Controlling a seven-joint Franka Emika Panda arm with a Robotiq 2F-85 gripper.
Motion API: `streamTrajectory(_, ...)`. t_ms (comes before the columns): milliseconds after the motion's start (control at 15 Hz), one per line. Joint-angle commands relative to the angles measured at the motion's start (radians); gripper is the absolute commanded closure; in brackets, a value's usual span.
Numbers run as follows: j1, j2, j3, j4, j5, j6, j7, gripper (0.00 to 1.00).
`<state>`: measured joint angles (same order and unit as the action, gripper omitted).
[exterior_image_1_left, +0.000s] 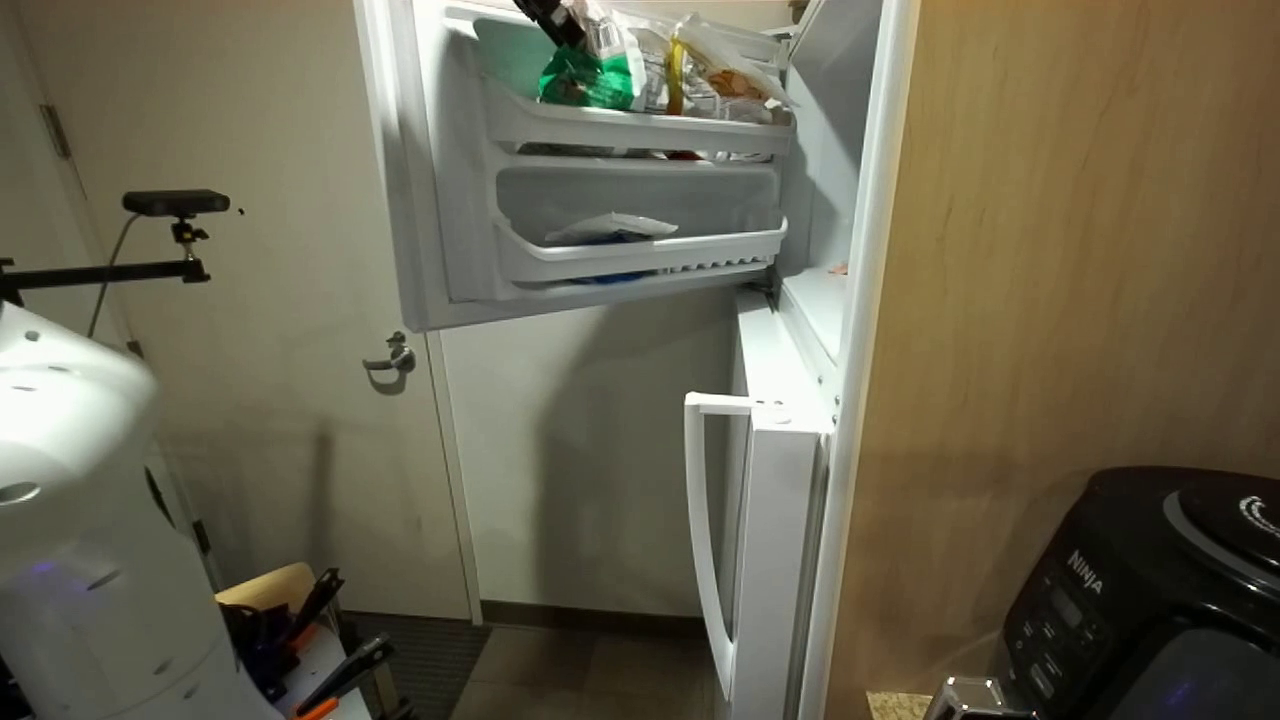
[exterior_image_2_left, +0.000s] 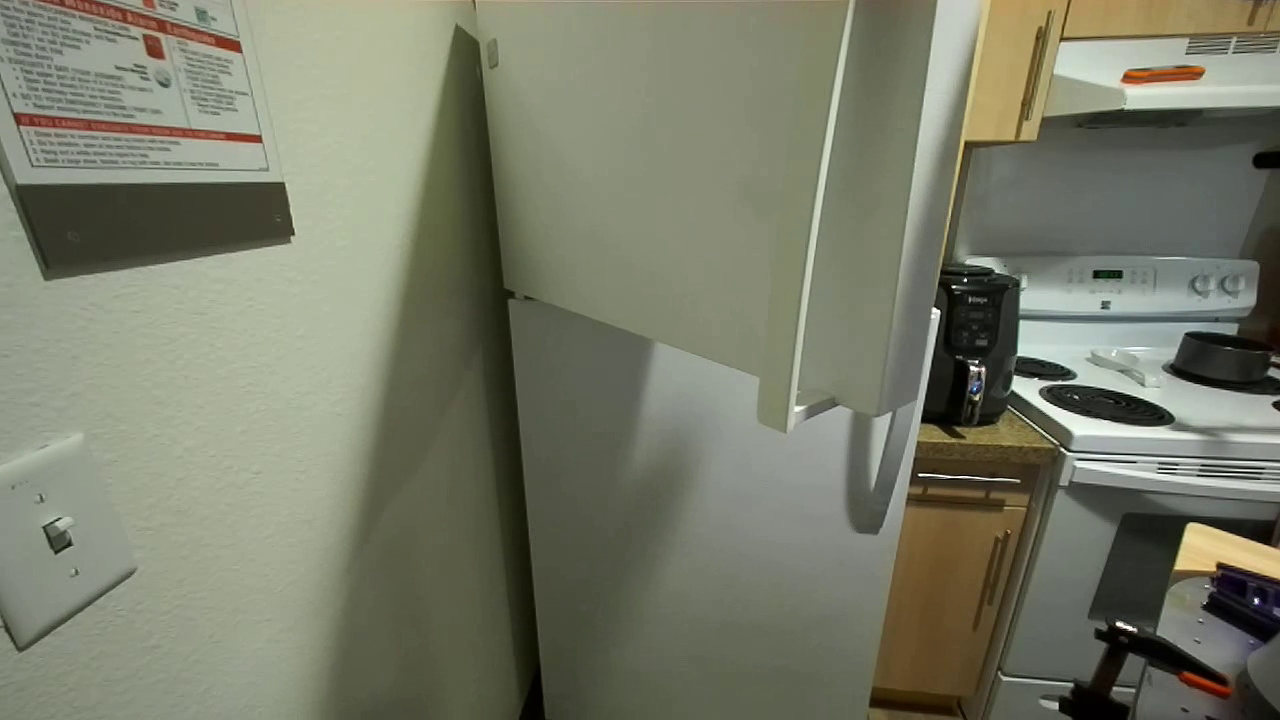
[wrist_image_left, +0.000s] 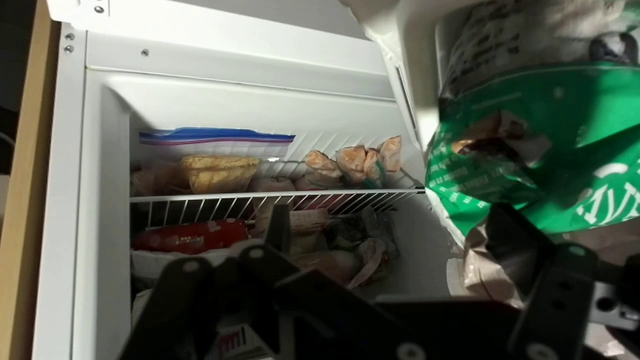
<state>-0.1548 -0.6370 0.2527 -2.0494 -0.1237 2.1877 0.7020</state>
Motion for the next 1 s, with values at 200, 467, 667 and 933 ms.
streamTrajectory(200,0.033,-0.027,-0.067,-0.008,0.040,-0.012,-0.018,0.00)
streamTrajectory(467,0.033,-0.031,-0.091,-0.004,0.048,-0.020,-0.021,0.00)
streamTrajectory(667,0.025,-0.033,-0.100,0.000,0.041,-0.031,-0.018,0.00)
streamTrajectory(933,-0.025,-0.039,-0.087,0.000,-0.018,-0.033,0.005,0.00)
